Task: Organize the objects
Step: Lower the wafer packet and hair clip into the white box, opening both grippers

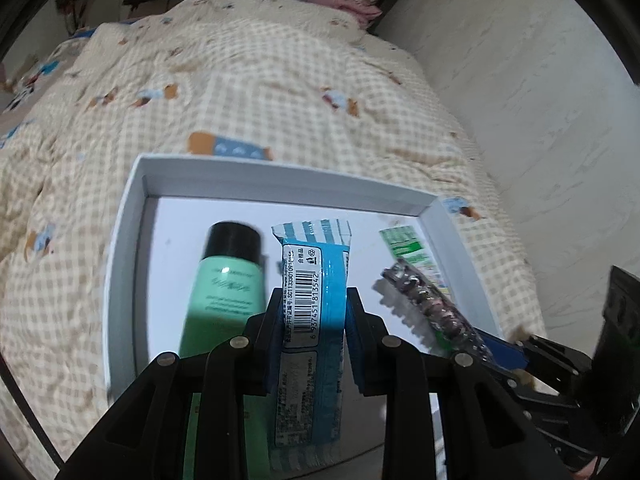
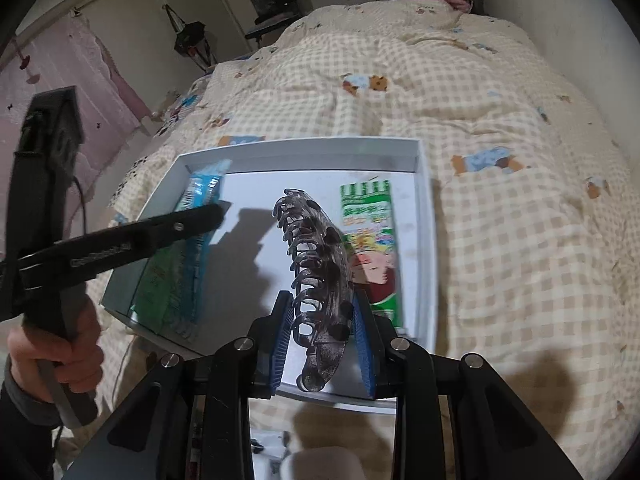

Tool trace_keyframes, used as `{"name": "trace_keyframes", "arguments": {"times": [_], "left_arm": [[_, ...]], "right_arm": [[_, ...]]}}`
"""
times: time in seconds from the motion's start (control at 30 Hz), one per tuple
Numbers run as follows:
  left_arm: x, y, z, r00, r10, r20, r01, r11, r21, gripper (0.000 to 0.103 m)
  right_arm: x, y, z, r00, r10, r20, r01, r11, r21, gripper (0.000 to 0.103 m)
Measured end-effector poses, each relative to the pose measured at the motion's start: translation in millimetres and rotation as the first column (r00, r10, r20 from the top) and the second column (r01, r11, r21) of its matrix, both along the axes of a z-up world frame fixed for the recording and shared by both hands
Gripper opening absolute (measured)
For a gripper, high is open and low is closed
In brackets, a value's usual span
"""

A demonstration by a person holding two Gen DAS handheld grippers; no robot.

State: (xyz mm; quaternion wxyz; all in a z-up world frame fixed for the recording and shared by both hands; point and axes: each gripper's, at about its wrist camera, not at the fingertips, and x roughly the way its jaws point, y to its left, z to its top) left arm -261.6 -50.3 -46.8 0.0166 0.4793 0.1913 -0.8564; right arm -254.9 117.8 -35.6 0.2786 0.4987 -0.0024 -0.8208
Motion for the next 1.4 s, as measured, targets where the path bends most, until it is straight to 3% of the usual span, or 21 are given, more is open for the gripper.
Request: {"name": "trace_keyframes", "arguments": {"times": [0.17, 0.33, 0.53, 0.73, 0.77, 0.87, 1.07, 1.1, 1.13, 1.17, 1.2, 1.4], "left_arm": [[2.6, 0.8, 1.3, 1.0, 0.001, -0.005, -0.002, 0.991, -0.135, 0.031], [4.4, -0.1, -1.2, 1.0, -0.005, -0.007, 0.004, 0.976, -0.22, 0.031], [5.6, 2.0, -3.0, 1.0, -0.028, -0.006, 0.027, 0.98, -0.199, 0.031], [17.9, 1.8, -1.4, 0.997, -0.048, -0.058, 0.037, 0.982, -0.185, 0.031], [20.1, 0.9, 0.1, 0.996, -0.049, -0.071, 0.035, 0.983, -0.181, 0.031], [25.8, 1.4, 7.0, 0.993, -0.059, -0.105, 0.039, 0.982, -0.185, 0.031], [40.0, 9.0, 27.4, 0.977, -0.097, -0.191, 0.056, 0.976, -0.208, 0.035], [42.9, 10.4, 31.0, 0.972, -0.105, -0.208, 0.06, 0.976, -0.211, 0.04], [45.4, 10.9, 33.9, 0.969, -0.109, -0.221, 0.061, 0.975, -0.212, 0.046], [47.6, 11.1, 36.8, 0.966, -0.109, -0.234, 0.059, 0.976, -0.211, 0.047], [50.2, 11.0, 39.9, 0.963, -0.108, -0.248, 0.055, 0.976, -0.209, 0.048], [67.2, 9.9, 59.9, 0.942, -0.105, -0.319, 0.031, 0.973, -0.23, 0.056]], "right_arm": [[0.9, -5.9, -7.2, 1.0, -0.003, -0.02, 0.004, 0.998, 0.067, 0.031], [1.8, -7.0, -10.3, 0.997, -0.019, -0.075, 0.031, 0.986, 0.167, 0.031], [6.4, -9.5, -10.5, 0.996, 0.01, -0.089, 0.006, 0.985, 0.173, 0.031], [10.0, -12.6, -10.7, 0.995, 0.019, -0.095, -0.001, 0.982, 0.189, 0.032], [10.2, -12.0, -10.4, 0.996, 0.02, -0.091, -0.003, 0.983, 0.183, 0.033], [12.2, -10.8, -7.9, 0.997, 0.036, -0.072, -0.026, 0.991, 0.134, 0.067], [22.4, -15.0, 6.9, 0.992, 0.067, -0.11, -0.056, 0.993, 0.102, 0.07], [23.2, -14.4, 9.6, 0.991, 0.069, -0.113, -0.059, 0.994, 0.089, 0.071], [24.2, -13.4, 13.4, 0.991, 0.07, -0.117, -0.062, 0.995, 0.072, 0.074], [24.9, -12.3, 16.4, 0.99, 0.068, -0.123, -0.061, 0.996, 0.061, 0.085], [26.7, -10.9, 20.5, 0.988, 0.067, -0.136, -0.061, 0.997, 0.05, 0.09], [40.5, -6.6, 47.6, 0.973, 0.082, -0.216, -0.082, 0.997, 0.008, 0.09]]}}
